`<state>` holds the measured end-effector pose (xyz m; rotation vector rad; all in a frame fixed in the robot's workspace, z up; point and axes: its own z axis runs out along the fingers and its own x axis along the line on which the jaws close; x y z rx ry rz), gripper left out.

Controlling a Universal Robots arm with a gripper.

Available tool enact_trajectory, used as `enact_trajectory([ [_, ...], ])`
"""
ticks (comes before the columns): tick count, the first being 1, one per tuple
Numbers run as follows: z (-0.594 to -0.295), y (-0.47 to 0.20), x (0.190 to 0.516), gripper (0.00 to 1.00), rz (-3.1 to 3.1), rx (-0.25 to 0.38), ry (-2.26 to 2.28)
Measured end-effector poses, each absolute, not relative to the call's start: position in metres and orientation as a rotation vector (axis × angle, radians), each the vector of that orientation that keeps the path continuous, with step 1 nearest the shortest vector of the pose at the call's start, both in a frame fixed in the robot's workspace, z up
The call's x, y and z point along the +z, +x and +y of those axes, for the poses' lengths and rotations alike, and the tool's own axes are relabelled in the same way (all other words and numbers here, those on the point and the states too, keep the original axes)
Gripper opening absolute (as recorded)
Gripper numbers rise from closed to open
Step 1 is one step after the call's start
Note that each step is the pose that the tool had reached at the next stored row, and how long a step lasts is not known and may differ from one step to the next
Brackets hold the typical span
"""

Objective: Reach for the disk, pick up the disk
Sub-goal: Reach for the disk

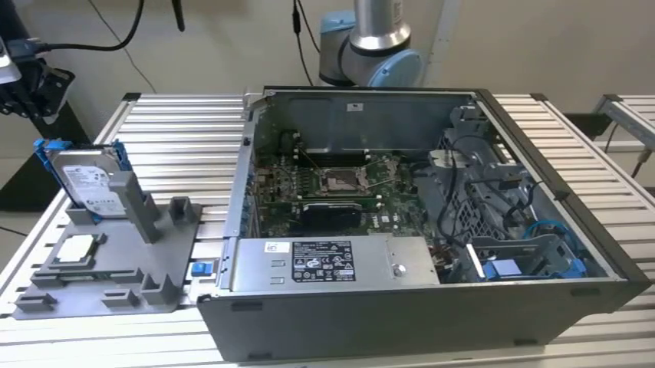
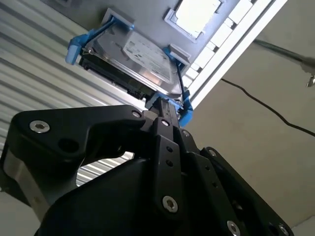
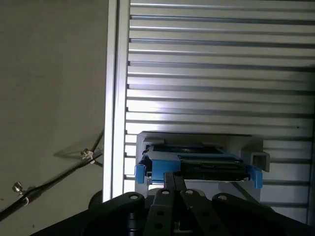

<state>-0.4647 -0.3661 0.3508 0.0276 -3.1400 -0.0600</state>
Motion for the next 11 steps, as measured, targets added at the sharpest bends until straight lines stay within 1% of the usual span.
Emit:
enact_trajectory([
  [11,-0.3661,-0.4649,0.3508,0.00,-3.139,-0.060,0.060],
])
